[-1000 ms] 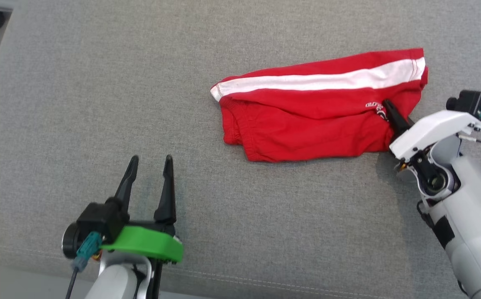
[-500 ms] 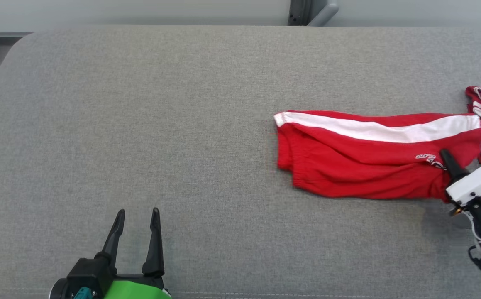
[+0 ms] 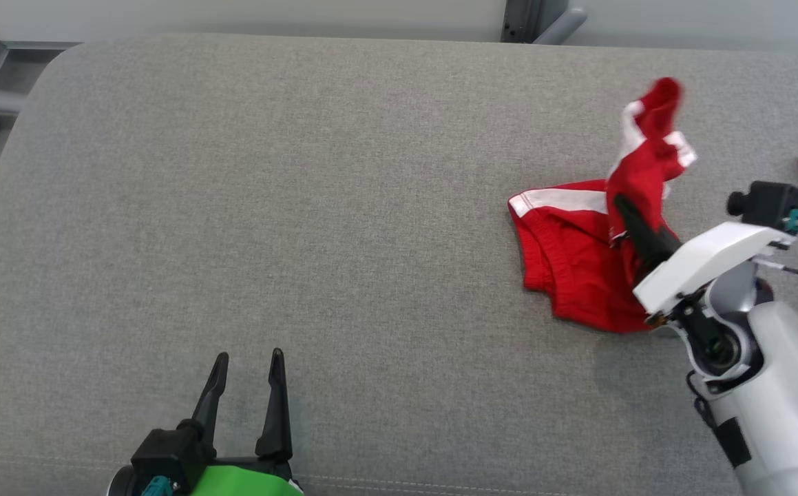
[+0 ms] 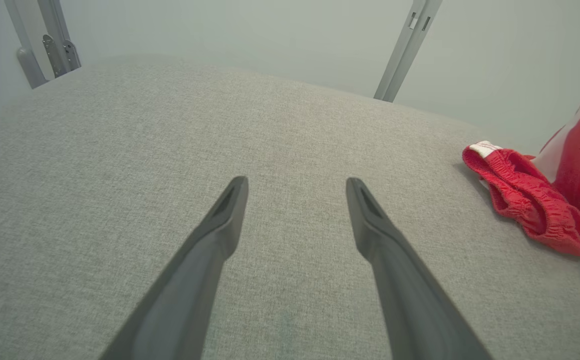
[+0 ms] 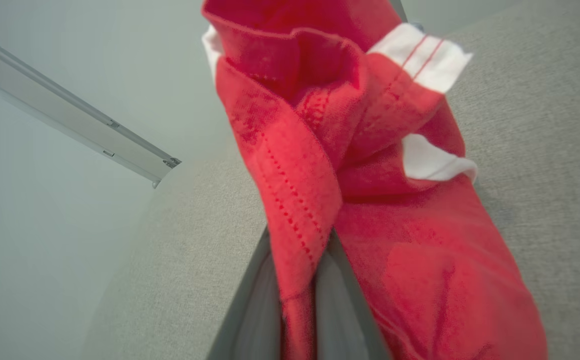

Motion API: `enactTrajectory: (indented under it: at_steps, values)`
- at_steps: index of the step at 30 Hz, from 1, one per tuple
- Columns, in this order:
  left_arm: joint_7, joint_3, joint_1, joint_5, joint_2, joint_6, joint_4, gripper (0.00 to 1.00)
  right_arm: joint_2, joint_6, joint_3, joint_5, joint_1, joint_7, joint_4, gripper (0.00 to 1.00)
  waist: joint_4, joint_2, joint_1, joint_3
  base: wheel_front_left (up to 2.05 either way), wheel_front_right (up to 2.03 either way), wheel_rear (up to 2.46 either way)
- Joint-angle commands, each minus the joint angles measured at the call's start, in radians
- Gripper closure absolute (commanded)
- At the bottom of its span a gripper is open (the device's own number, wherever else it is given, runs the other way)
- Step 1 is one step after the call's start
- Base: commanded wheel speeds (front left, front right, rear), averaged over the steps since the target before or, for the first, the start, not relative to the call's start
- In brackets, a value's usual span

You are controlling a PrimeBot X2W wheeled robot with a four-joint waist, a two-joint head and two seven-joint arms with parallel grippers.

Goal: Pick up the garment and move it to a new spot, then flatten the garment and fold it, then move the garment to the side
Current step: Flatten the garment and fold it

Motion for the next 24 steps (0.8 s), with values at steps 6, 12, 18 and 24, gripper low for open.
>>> enactTrajectory:
  at_steps: [6, 12, 18, 24]
  values:
    - [-0.003, 0.014, -0.02, -0.003, -0.012, -0.015, 0.026, 0.0, 0.121, 0.0, 0.011, -0.14, 0.036, 0.003, 0.042, 1.0, 0.031, 0.0, 0.0, 0.015, 0.0, 0.0, 0.0]
    - [-0.003, 0.027, -0.019, -0.001, -0.021, -0.025, 0.041, 0.0, 0.159, 0.0, -0.017, -0.197, 0.038, -0.008, 0.093, 0.96, 0.043, 0.0, 0.0, 0.022, 0.0, 0.0, 0.0]
    - [-0.003, 0.039, -0.015, 0.004, -0.036, -0.031, 0.051, 0.0, 0.168, 0.0, -0.031, -0.219, 0.049, -0.016, 0.087, 0.81, 0.032, 0.0, 0.0, 0.023, 0.0, 0.0, 0.0]
    - [-0.003, 0.049, -0.009, 0.01, -0.043, -0.042, 0.062, 0.0, 0.175, 0.0, -0.041, -0.175, 0.118, -0.026, -0.002, 0.0, 0.019, 0.0, 0.0, 0.012, 0.0, 0.0, 0.0]
